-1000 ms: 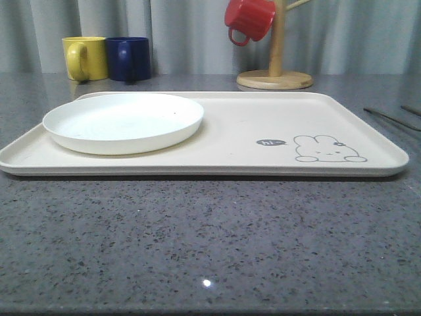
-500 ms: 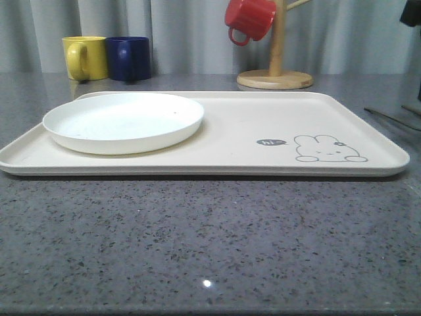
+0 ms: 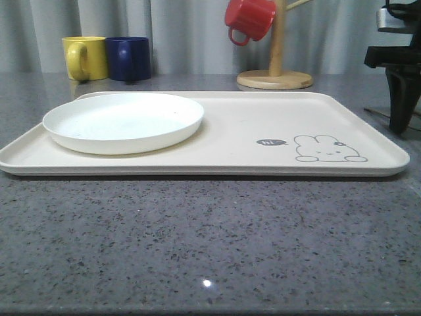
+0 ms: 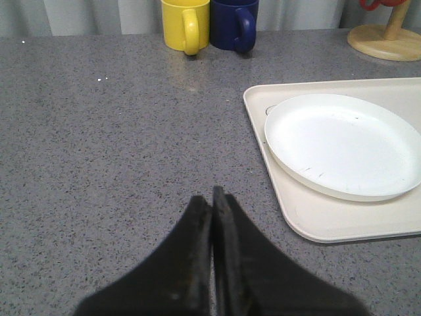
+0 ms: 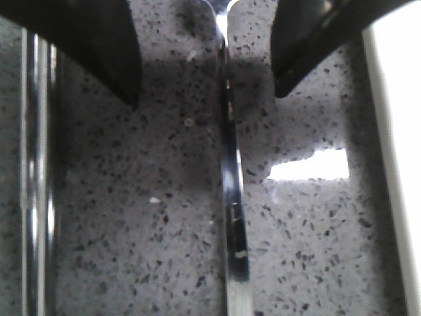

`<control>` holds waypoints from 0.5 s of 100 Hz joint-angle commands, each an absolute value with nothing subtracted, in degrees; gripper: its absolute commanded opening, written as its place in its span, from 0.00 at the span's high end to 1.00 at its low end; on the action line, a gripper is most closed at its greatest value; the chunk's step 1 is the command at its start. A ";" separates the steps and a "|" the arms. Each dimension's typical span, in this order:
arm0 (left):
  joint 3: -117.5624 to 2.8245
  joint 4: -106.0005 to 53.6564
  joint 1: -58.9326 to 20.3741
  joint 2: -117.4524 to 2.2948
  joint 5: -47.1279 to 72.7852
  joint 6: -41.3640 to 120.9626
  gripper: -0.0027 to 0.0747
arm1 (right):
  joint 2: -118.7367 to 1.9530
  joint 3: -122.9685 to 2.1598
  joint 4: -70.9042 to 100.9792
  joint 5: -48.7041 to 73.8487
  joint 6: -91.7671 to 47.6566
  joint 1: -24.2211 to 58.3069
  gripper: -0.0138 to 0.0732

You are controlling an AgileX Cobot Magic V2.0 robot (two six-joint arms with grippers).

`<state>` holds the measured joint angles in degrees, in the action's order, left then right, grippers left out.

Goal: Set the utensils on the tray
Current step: 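Reach the right gripper down and grasp the silver fork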

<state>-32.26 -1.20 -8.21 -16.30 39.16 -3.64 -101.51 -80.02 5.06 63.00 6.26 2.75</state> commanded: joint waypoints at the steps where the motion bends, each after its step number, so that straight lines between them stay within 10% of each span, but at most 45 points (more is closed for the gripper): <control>1: -33.76 -1.67 -8.71 -16.97 35.11 -4.17 0.99 | -99.29 -81.83 5.36 62.43 5.77 2.79 0.47; 23: -33.76 -1.67 -8.71 -16.97 35.11 -4.17 0.99 | -99.22 -81.83 5.36 62.96 5.77 2.79 0.93; 50: -33.76 -1.67 -8.71 -16.97 35.11 -4.17 0.99 | -95.75 -82.88 6.08 64.29 5.72 4.25 0.91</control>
<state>-32.26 -1.20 -8.21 -16.30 39.16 -3.73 -100.33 -80.30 5.32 63.65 6.26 3.25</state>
